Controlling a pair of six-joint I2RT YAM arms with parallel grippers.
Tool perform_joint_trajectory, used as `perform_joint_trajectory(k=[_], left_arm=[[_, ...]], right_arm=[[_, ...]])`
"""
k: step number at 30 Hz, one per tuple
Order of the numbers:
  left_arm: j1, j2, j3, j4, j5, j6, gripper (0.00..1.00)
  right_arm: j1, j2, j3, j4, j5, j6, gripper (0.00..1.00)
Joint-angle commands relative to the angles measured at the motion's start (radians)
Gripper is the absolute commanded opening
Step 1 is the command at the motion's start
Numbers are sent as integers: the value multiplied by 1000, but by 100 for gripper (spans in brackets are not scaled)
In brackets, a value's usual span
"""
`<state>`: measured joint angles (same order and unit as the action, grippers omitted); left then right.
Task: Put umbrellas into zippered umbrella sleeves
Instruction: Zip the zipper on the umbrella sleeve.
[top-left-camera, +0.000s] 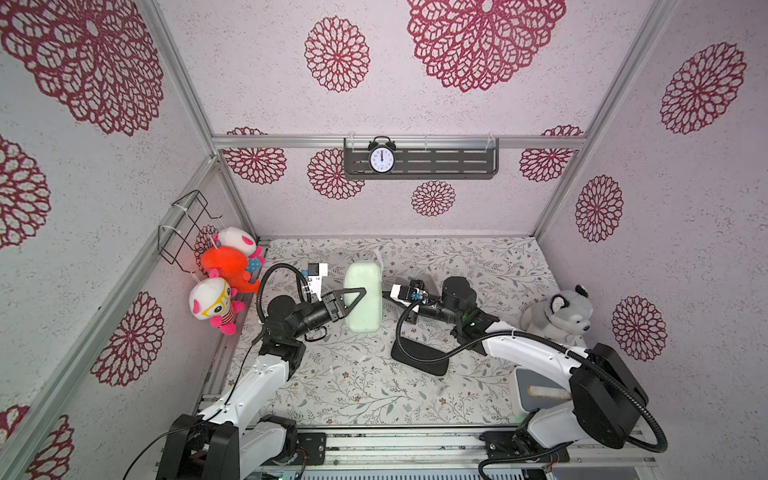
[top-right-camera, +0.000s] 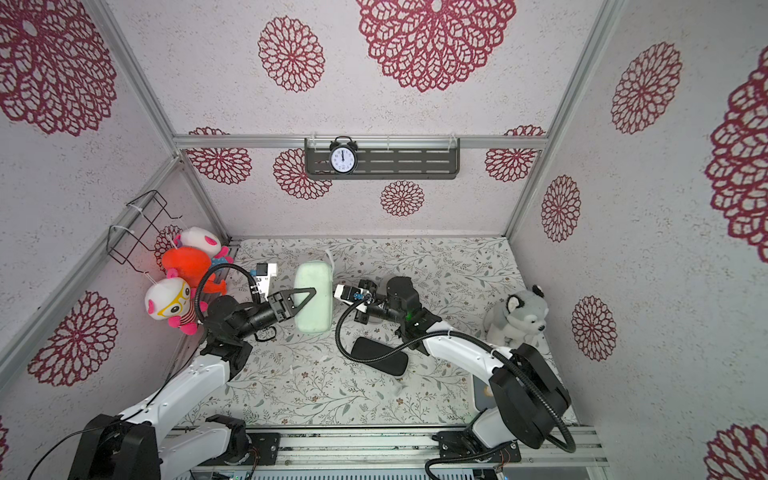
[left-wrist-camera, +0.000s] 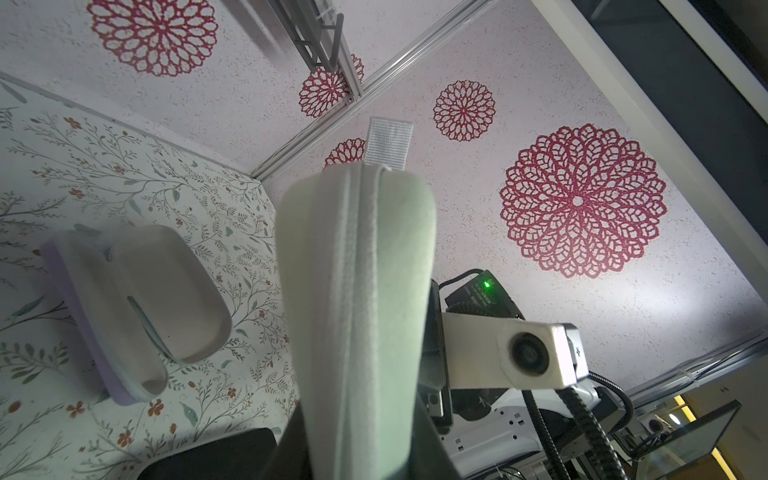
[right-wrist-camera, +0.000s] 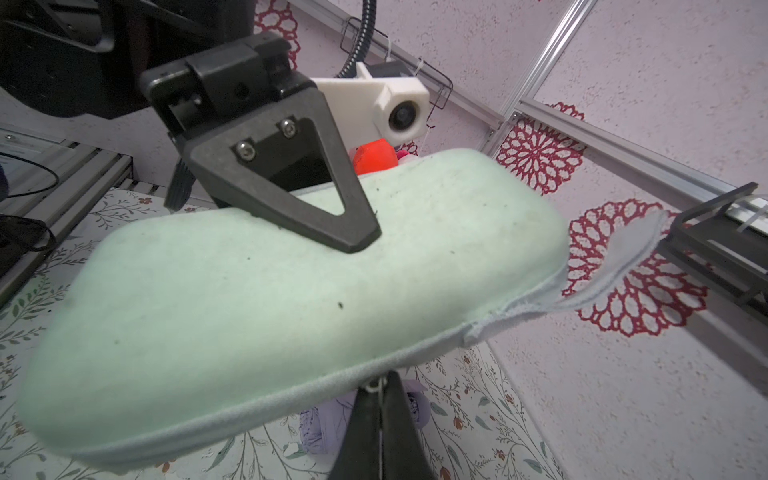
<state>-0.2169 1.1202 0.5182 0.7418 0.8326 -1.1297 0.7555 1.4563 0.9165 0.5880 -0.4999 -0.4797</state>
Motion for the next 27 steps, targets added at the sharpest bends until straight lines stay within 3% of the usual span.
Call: perform_joint_trajectory(k=[1, 15, 22, 27], left_arm=[[-6, 5, 27, 59, 35, -9, 0], [7, -117, 66, -199, -189, 116, 0], [-40, -166, 23, -261, -437, 168, 0], [-183, -165, 10, -245, -693, 232, 0]], right_arm=[[5, -28, 42, 31, -7, -9, 0], [104, -137, -162, -40, -18, -40, 0], [222, -153, -228, 71, 86, 110, 0], [265, -91, -197, 174, 108, 255, 0]])
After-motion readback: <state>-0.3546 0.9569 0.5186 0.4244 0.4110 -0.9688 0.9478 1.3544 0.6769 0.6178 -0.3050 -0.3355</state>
